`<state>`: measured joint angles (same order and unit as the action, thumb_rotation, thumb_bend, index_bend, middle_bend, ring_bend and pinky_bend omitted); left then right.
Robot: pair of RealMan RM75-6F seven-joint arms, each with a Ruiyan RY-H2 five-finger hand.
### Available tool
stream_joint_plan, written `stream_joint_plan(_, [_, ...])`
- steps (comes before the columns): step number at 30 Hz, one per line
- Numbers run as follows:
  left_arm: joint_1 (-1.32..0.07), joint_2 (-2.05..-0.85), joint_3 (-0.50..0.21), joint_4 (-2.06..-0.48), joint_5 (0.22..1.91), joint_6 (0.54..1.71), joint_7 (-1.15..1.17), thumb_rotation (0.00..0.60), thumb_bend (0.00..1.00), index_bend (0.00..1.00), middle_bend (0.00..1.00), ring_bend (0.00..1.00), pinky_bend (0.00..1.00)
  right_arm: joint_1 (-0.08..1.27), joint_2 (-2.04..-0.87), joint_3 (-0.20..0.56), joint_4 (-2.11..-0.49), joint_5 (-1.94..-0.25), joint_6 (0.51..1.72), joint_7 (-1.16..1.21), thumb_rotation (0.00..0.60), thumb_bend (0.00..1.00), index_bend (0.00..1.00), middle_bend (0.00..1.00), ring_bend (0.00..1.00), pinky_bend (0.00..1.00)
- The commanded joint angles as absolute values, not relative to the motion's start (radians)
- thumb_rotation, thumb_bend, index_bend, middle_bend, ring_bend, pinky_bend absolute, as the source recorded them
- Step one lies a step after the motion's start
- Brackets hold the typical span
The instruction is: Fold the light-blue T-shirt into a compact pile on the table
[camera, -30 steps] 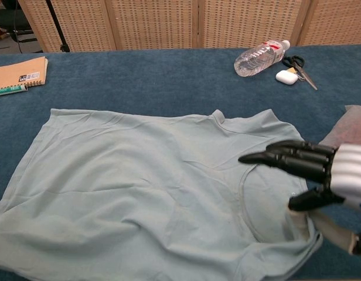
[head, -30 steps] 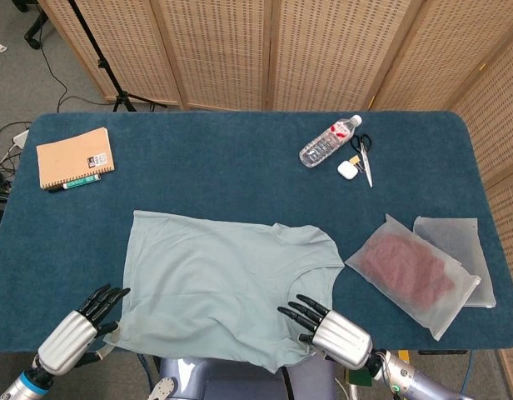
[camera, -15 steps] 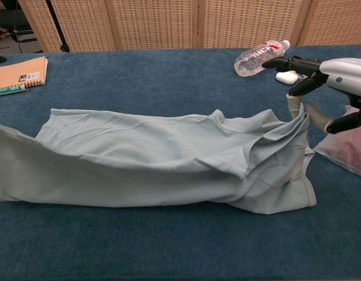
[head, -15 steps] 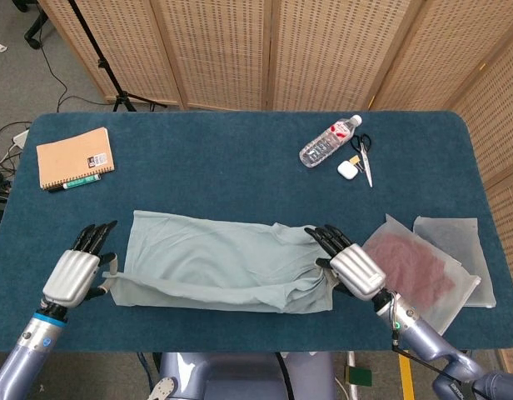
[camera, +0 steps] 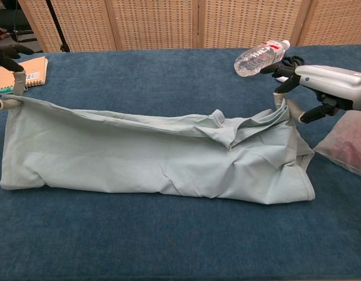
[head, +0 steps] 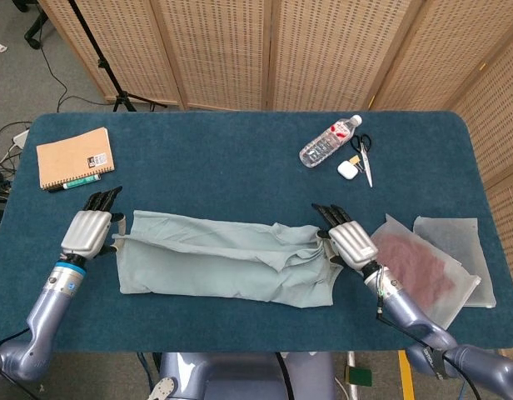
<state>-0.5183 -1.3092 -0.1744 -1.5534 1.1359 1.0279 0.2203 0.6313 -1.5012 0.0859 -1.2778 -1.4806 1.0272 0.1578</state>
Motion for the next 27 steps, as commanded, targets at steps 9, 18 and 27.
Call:
stream_joint_plan(9, [-0.609,-1.411,-0.224,-1.386,0.977,0.922,0.249,0.600,0.53,0.80,0.00,0.00,0.00,0.689,-1.634,0.149,-1.124,-1.383,0.944,0.109,0.600,0.76,0.63,0.00,0.00,0.00])
stream_joint_plan(18, [-0.662,-1.484,-0.239,-1.268,0.900,0.878,0.278,0.600,0.52,0.80,0.00,0.00,0.00,0.723,-1.703,0.183,-1.050,-1.320,0.893,0.065,0.600,0.76,0.63,0.00,0.00,0.00])
stream_joint_plan(27, [-0.697,-1.551,-0.232,-1.182,0.794,0.875,0.377,0.600,0.50,0.70,0.00,0.00,0.00,0.743,-1.752,0.196,-0.979,-1.288,0.861,0.050,0.600,0.76,0.63,0.00,0.00,0.00])
